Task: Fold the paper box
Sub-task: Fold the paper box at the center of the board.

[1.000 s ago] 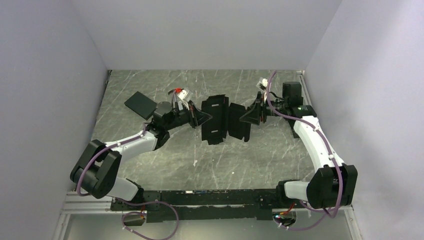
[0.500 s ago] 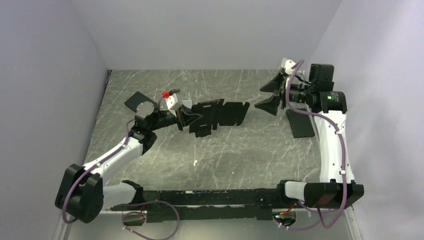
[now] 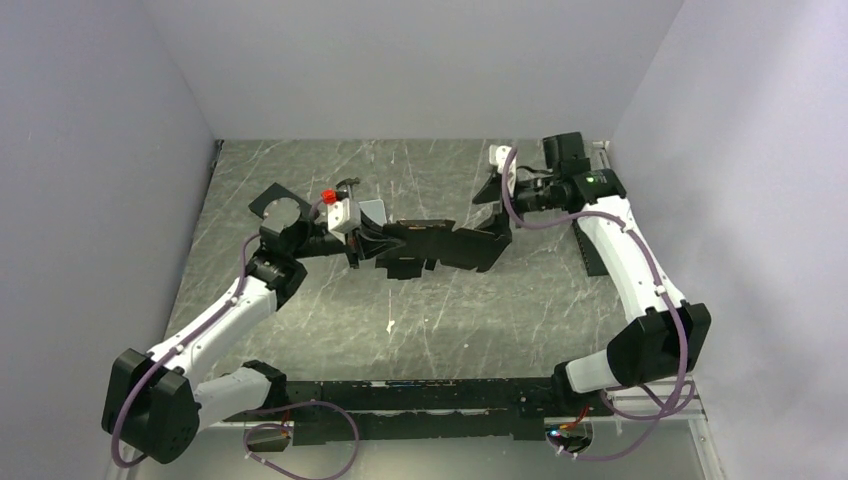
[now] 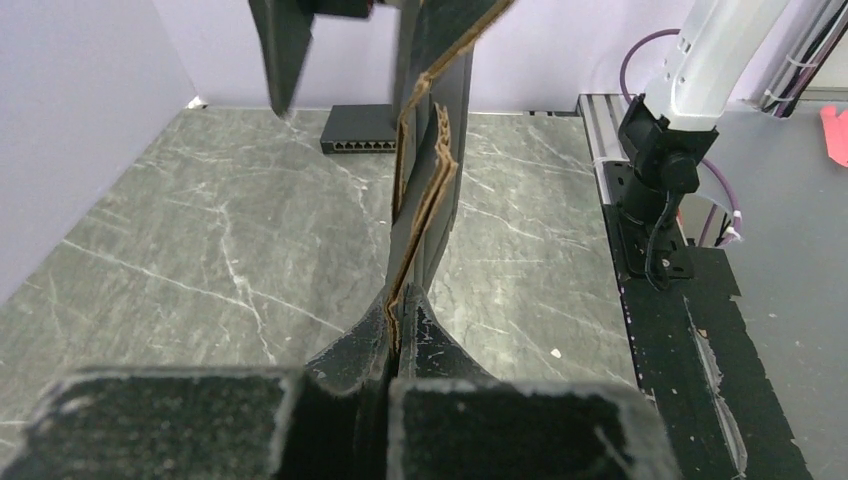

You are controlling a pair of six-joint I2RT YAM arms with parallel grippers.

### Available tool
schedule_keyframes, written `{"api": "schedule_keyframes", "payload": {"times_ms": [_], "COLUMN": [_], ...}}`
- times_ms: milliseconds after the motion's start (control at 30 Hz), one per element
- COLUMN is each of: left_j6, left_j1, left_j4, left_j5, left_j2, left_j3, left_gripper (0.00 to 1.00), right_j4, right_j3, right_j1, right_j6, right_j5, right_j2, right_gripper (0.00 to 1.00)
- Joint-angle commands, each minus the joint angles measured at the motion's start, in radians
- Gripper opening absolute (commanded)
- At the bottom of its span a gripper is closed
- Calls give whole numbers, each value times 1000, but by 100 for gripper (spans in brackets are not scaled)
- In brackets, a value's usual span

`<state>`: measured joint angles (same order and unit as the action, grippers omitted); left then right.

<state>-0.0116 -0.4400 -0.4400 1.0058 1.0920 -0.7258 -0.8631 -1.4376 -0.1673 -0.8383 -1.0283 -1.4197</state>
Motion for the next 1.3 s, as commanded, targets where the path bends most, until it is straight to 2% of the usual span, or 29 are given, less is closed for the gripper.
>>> {"api": "schedule_keyframes", "payload": {"times_ms": [0, 300, 667, 900, 1133, 1267], "left_j6": [-80, -250, -237, -251, -234, -239], "left_j1": [-2, -6, -65, -92, -94, -97], "left_j4": [-142, -387, -394, -434, -417, -424], "left_j5": [17, -21, -71, -92, -141, -161], "left_j2": [18, 111, 140, 170, 153, 153], "left_j3": [1, 35, 26, 32, 47, 54], "left_gripper": [0, 0, 0, 0, 0, 0], "right_j4": [-89, -83, 129, 165, 103, 162], "right_j3": [29, 61, 136, 144, 148, 183], "right_j1": [-47, -115, -144, -150, -149, -149], "right_j6": [-164, -115, 104, 156, 105, 166], "right_j5": [-135, -243, -244, -293, -299, -309], "right_j2": [54, 77, 67, 56, 77, 84], "right_gripper": [77, 82, 77, 75, 84, 85]}}
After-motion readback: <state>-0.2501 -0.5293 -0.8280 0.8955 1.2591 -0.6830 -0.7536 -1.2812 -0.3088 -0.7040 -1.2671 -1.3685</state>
